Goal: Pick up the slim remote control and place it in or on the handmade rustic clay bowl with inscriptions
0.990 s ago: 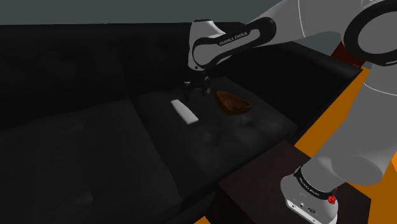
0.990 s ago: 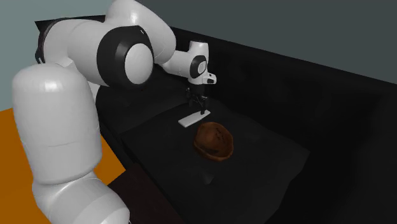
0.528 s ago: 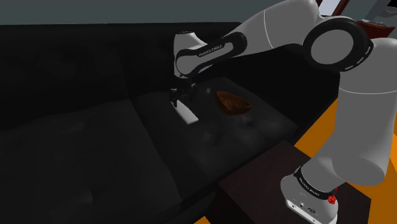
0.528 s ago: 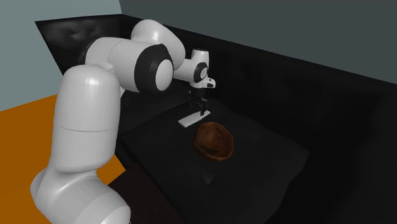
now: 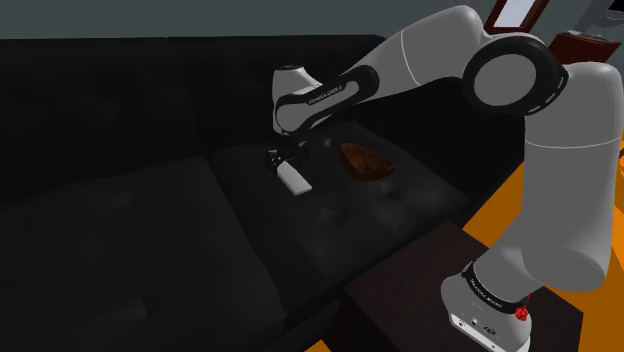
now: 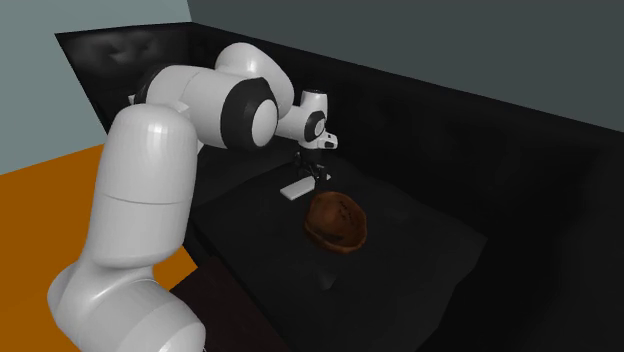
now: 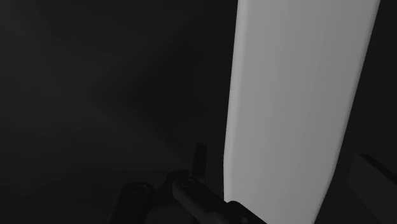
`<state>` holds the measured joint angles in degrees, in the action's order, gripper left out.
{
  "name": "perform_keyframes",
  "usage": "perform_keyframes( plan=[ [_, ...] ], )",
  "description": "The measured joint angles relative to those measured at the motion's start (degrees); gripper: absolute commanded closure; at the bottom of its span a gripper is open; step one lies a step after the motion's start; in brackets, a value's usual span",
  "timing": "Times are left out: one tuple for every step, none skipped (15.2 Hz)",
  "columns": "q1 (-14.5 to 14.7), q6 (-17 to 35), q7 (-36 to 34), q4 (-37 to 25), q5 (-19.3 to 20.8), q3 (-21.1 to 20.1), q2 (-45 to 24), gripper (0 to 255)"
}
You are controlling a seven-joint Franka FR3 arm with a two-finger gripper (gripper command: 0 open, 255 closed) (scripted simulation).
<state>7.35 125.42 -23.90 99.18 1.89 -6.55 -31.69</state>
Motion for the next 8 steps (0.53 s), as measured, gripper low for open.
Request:
perform_keyframes(
  plan=[
    [0.0,0.1,0.0,0.0,0.0,0.0,-0.1,0],
    [0.0,0.2,0.0,0.0,0.0,0.0,-0.1,0],
    [0.0,0.2,-0.1,0.0,0.0,0.0,-0.2,0],
    [0.0,0.2,-0.1,0.0,0.0,0.0,-0.2,0],
    [0.0,0.2,-0.1,0.0,0.0,0.0,-0.2,0],
    [0.0,0.2,-0.1,0.0,0.0,0.0,-0.2,255],
    [0.0,0.2,-0.1,0.0,0.0,0.0,-0.2,255],
    [0.0,0.2,-0.1,0.0,0.0,0.0,-0.2,255]
  ],
)
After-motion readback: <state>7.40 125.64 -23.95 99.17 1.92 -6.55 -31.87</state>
